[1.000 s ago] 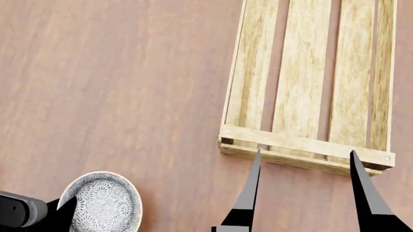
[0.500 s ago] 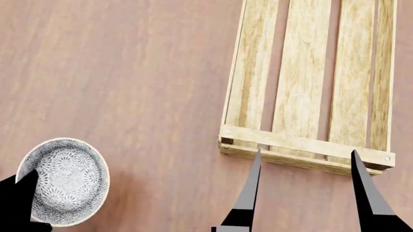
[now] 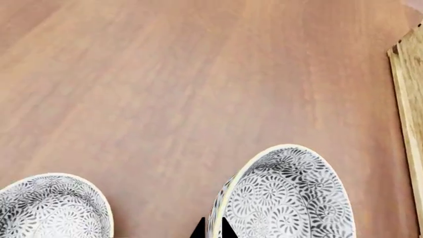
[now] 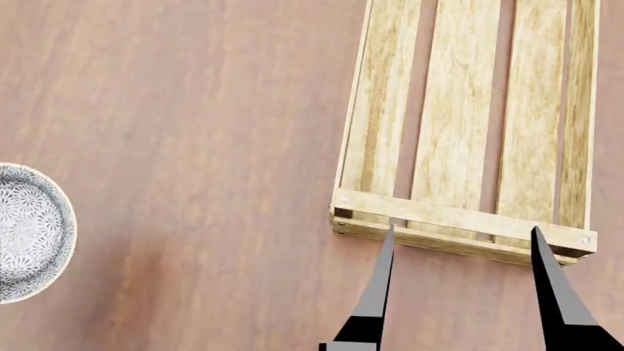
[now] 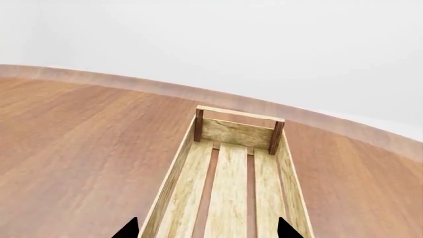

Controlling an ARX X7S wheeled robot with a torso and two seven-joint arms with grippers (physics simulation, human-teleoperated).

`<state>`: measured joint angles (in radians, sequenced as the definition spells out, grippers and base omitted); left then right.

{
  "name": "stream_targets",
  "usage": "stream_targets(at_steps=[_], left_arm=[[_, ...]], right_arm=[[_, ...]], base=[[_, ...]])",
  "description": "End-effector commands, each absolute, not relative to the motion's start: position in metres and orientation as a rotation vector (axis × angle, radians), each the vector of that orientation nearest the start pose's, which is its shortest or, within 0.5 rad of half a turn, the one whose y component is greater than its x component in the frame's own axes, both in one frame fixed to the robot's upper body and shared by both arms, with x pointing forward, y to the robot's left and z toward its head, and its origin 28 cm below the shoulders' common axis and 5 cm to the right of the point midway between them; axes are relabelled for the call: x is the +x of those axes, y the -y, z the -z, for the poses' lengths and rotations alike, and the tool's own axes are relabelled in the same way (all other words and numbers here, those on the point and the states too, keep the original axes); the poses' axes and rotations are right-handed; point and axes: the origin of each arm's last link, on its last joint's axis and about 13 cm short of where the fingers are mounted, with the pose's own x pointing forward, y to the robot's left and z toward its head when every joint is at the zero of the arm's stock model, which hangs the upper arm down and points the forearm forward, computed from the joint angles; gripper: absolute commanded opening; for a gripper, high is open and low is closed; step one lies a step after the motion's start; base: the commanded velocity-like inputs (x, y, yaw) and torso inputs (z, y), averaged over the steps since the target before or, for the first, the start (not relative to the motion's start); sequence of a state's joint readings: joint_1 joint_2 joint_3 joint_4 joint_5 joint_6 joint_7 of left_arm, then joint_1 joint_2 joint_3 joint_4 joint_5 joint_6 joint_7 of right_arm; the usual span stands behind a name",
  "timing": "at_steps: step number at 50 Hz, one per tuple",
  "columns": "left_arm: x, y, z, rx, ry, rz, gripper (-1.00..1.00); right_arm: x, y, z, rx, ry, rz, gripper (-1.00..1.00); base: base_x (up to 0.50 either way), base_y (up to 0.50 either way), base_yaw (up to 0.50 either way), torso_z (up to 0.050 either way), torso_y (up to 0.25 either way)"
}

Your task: Stack the right bowl on the left bowl and place them in the tray.

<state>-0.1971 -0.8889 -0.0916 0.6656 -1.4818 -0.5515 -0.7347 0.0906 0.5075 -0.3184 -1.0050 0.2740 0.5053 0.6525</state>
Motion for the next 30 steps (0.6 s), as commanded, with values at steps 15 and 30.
stream_targets(at_steps=[15, 30], left_arm=[[0.185, -0.304, -0.226, -0.436, -0.031, -0.102, -1.0], [0.182, -0.317, -0.231, -0.516, -0.021, -0.15, -1.0]], right_arm=[[0.157, 0.095, -0.177, -0.084, 0.479, 0.049, 1.0], [0.157, 0.095, -0.178, -0.084, 0.478, 0.048, 1.0]], base=[[0.0, 0.0, 0.0, 0.0, 0.0], [0.0, 0.0, 0.0, 0.0, 0.0]])
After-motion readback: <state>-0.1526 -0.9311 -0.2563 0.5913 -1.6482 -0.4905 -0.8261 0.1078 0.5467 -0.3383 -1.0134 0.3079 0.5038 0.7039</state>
